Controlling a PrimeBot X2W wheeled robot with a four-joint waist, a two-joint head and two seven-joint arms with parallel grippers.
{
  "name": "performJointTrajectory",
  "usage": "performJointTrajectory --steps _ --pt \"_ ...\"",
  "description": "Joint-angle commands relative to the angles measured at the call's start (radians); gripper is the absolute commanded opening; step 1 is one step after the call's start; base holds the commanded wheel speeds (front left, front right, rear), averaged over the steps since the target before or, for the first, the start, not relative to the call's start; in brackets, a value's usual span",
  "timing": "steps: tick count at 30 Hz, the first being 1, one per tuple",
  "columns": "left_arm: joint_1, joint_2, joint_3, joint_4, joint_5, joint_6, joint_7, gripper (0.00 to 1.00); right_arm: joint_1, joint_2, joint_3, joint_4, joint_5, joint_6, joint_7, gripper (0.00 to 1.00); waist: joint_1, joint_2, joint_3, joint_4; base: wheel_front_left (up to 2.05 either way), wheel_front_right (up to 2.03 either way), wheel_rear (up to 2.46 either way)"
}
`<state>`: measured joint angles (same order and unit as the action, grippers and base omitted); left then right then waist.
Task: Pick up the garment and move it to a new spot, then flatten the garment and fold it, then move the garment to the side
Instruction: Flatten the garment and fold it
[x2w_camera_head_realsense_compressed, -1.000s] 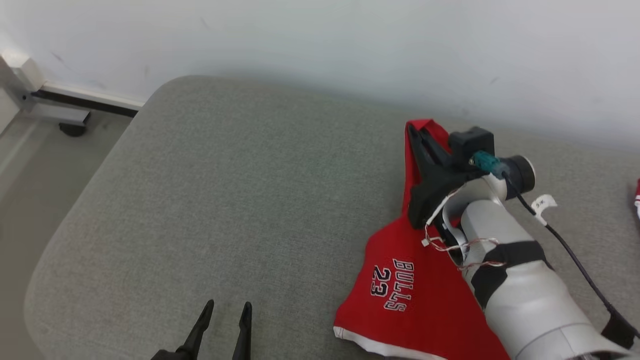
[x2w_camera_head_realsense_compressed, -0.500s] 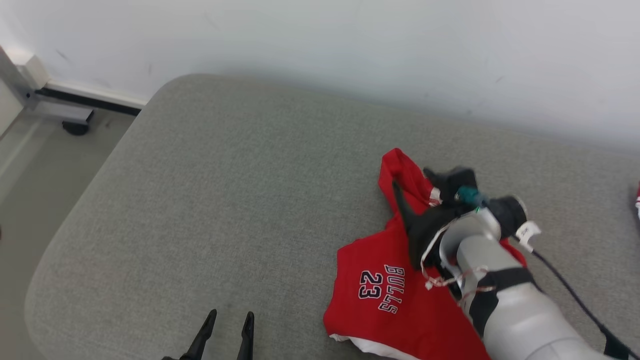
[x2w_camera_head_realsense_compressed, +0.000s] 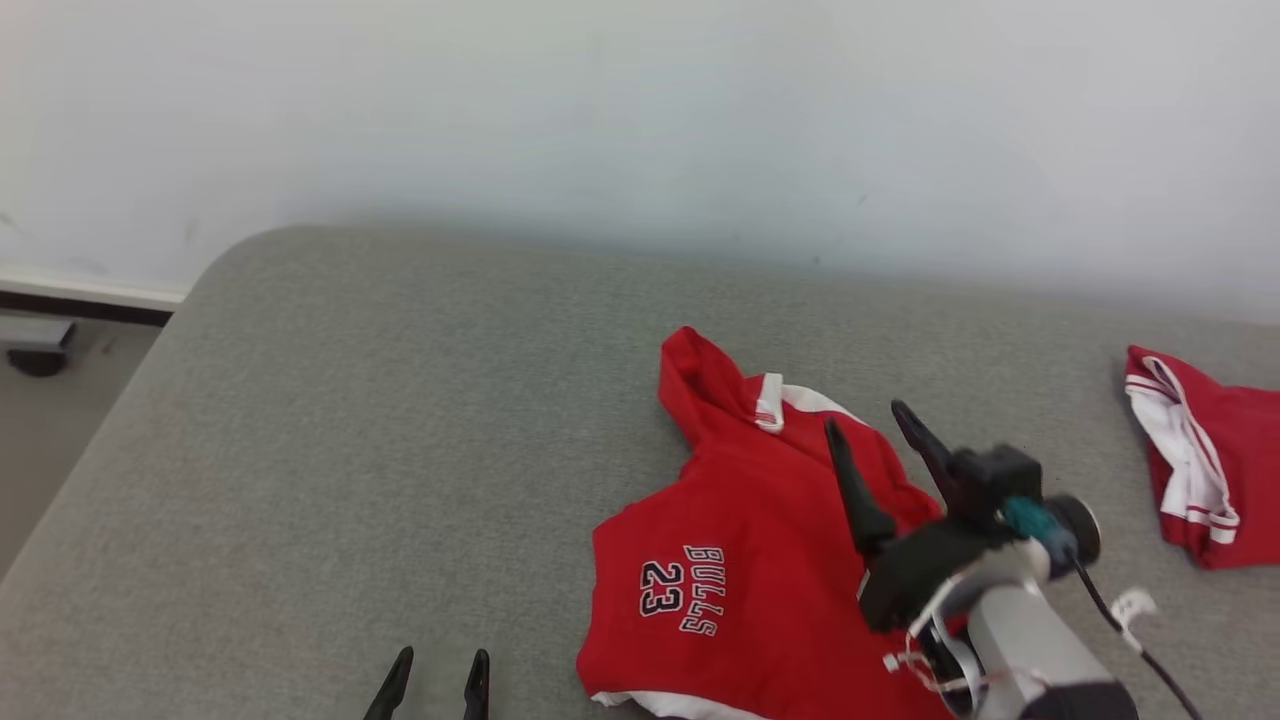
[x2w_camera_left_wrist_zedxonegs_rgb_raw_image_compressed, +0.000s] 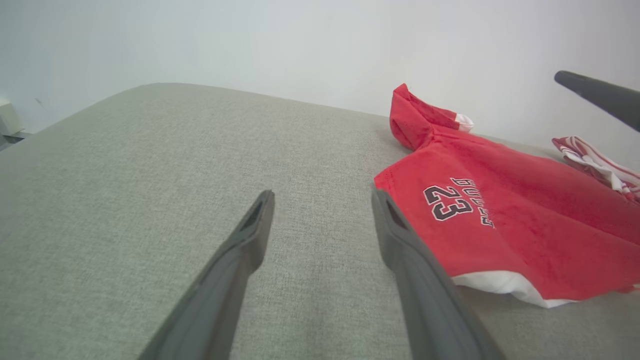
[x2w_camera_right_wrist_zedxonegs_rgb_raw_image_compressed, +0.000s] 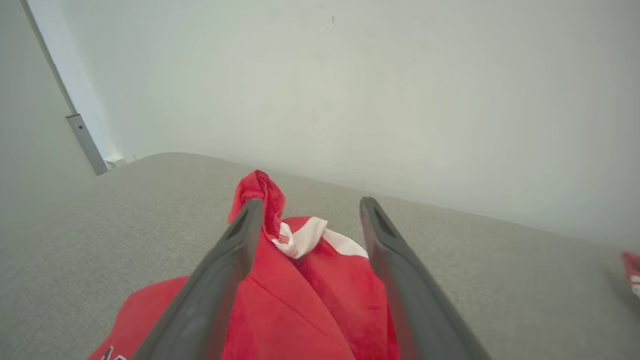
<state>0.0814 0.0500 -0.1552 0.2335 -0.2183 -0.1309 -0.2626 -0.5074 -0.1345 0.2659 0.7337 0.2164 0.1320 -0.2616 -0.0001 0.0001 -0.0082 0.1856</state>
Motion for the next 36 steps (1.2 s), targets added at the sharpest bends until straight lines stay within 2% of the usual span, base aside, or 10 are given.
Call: performJointTrajectory --steps 1,6,11,18,28,29,30,31,36 --pt "0.011 0.001 0.005 -0.005 0.009 0.001 -0.003 1.00 0.048 0.000 -0.017 -0.039 -0.015 -0.003 -0.004 1.00 0.0001 -0.0001 -0.013 -0.041 0.00 0.00 0.00" --pt "0.022 0.001 0.022 -0.015 0.009 0.001 -0.003 1.00 0.236 0.006 -0.128 -0.209 -0.047 -0.003 -0.004 1.00 0.0001 -0.0001 -0.008 -0.083 0.00 0.00 0.00" --pt "0.026 0.001 0.043 -0.026 0.011 0.001 -0.003 1.00 0.373 0.023 -0.190 -0.307 -0.072 -0.003 -0.004 1.00 0.0001 -0.0001 -0.002 -0.121 0.00 0.00 0.00" --pt "0.020 0.001 0.040 -0.028 0.011 0.001 -0.003 1.00 0.425 0.019 -0.175 -0.280 -0.037 -0.003 0.018 1.00 0.0001 -0.0001 0.007 -0.139 0.00 0.00 0.00" --pt "0.017 0.001 0.037 -0.024 0.010 0.001 -0.003 1.00 0.454 -0.006 -0.143 -0.246 0.086 -0.003 0.081 1.00 0.0001 -0.0001 0.010 -0.119 0.00 0.00 0.00" --pt "0.020 0.001 0.037 -0.024 0.009 0.001 -0.003 1.00 0.453 -0.012 -0.137 -0.243 0.093 -0.003 0.087 0.66 0.0001 -0.0001 0.010 -0.117 0.00 0.00 0.00" --pt "0.022 0.001 0.037 -0.023 0.008 0.001 -0.003 1.00 0.453 -0.013 -0.131 -0.241 0.109 -0.003 0.093 0.40 0.0001 -0.0001 0.010 -0.116 0.00 0.00 0.00" --pt "0.023 0.001 0.036 -0.022 0.006 0.001 -0.003 1.00 0.454 -0.007 -0.127 -0.238 0.132 -0.003 0.099 0.02 0.0001 -0.0001 0.010 -0.115 0.00 0.00 0.00" --pt "0.021 0.001 0.031 -0.018 0.003 0.001 -0.003 1.00 0.436 -0.027 -0.109 -0.242 0.149 -0.003 0.074 0.00 0.0001 -0.0001 0.008 -0.106 0.00 0.00 0.00"
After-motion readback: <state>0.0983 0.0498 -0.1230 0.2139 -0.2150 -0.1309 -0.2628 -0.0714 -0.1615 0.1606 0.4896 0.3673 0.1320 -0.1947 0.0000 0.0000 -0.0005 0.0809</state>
